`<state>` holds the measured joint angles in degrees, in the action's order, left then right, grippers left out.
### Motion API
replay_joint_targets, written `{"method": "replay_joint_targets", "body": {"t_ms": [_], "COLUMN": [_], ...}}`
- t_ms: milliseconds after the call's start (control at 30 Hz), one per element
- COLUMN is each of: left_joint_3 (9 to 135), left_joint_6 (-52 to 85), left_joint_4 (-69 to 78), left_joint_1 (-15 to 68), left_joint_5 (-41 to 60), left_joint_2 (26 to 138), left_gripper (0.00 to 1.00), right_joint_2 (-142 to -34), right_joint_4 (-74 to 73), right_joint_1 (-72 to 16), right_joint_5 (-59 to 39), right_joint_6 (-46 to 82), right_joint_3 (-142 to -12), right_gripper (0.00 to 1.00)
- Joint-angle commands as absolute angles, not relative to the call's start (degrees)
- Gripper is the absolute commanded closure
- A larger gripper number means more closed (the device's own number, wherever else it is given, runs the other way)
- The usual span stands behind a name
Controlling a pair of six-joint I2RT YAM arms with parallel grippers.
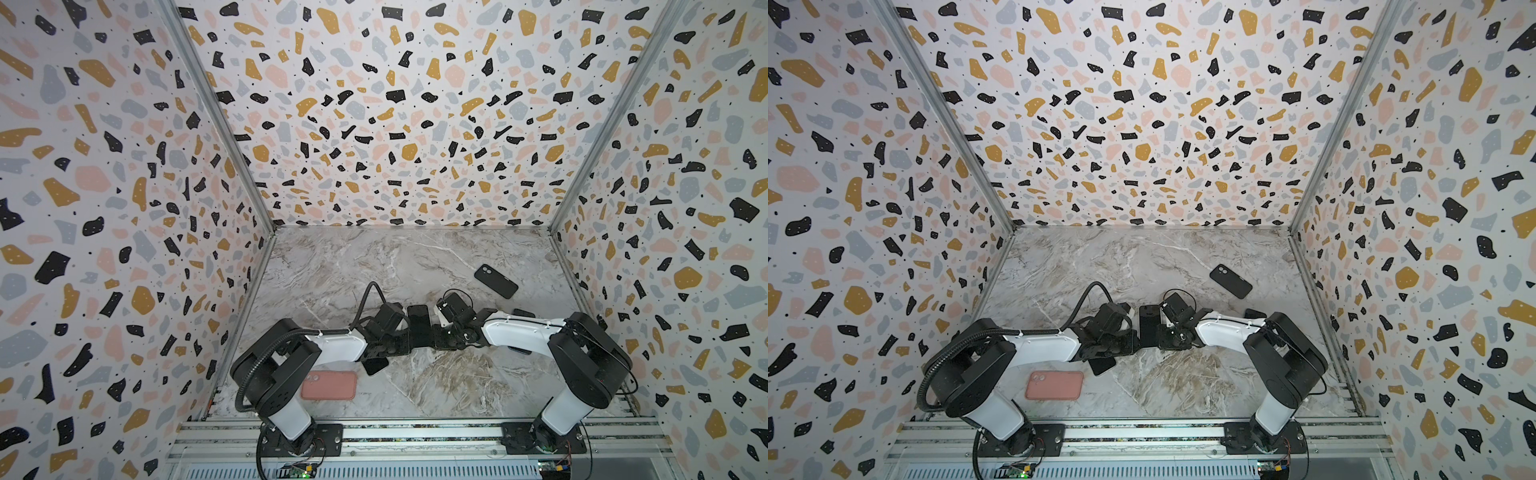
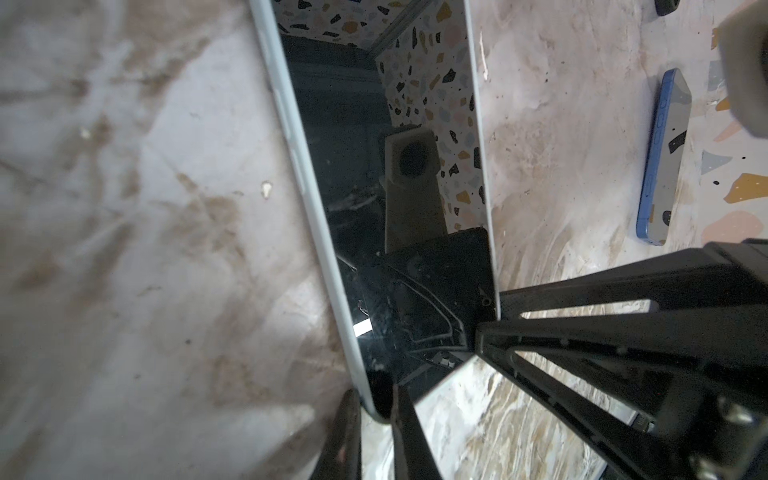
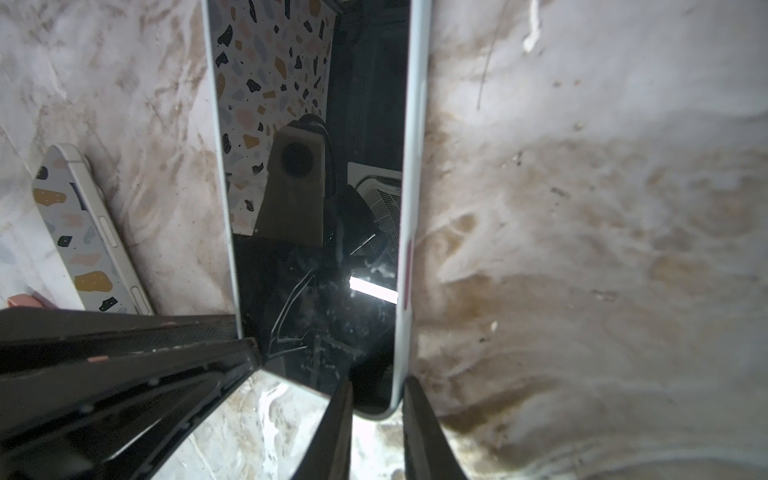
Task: Put the phone into the phone case
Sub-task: 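Raise both grippers off the cased phone and draw them apart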
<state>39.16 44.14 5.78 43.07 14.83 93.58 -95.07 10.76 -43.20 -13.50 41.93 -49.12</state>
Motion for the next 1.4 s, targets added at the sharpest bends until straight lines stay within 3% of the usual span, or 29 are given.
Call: {"method": "replay_joint_targets", "body": {"t_ms": [0, 133, 267, 467, 567, 867, 967, 1033, 1067, 1200, 1367], "left_joint_3": [37.7, 41.1, 48.0, 55.1, 58.4, 75.1, 77.7, 78.6, 79.2, 81.4, 82.8], "left_joint_6": [42.0, 41.4, 41.0, 43.1, 45.6, 45.0, 44.7, 44.6, 44.6, 44.9, 46.2], "left_joint_4": [-2.4, -8.4, -15.9, -19.9, -22.0, -33.7, -34.2, -34.8, -35.4, -37.5, -40.2], "left_joint_1": [43.5, 44.0, 45.5, 47.5, 48.5, 52.9, 53.9, 54.1, 54.1, 54.1, 54.1], "left_joint_5": [10.2, 6.8, 1.0, -4.4, -8.2, -12.0, -12.5, -12.5, -12.6, -13.4, -15.0], "left_joint_2": [96.9, 92.7, 90.5, 91.3, 93.0, 106.5, 108.8, 110.4, 111.0, 113.0, 113.5], "left_gripper": [0.87, 0.73, 0.61, 0.59, 0.51, 0.42, 0.31, 0.31, 0.31, 0.25, 0.24], "right_joint_2": [-93.4, -89.6, -84.9, -78.1, -74.8, -61.7, -56.3, -52.6, -51.4, -49.1, -50.5], "right_joint_4": [11.5, 14.5, 16.2, 17.8, 16.6, 3.5, 0.1, -2.4, -3.2, -3.9, -4.4], "right_joint_1": [-44.0, -43.9, -42.7, -40.4, -39.6, -39.1, -39.2, -39.3, -39.2, -39.1, -39.1], "right_joint_5": [-13.2, -9.3, -4.9, 0.1, 0.9, 2.5, 6.7, 8.3, 8.9, 10.6, 10.1], "right_joint_6": [40.7, 39.0, 37.7, 34.6, 32.1, 25.8, 24.2, 23.3, 23.2, 23.0, 22.7], "right_joint_3": [-49.2, -50.5, -49.9, -47.3, -45.3, -32.9, -28.3, -25.3, -24.3, -22.4, -22.0], "right_gripper": [0.76, 0.64, 0.60, 0.57, 0.55, 0.41, 0.31, 0.06, 0.00, 0.01, 0.00]}}
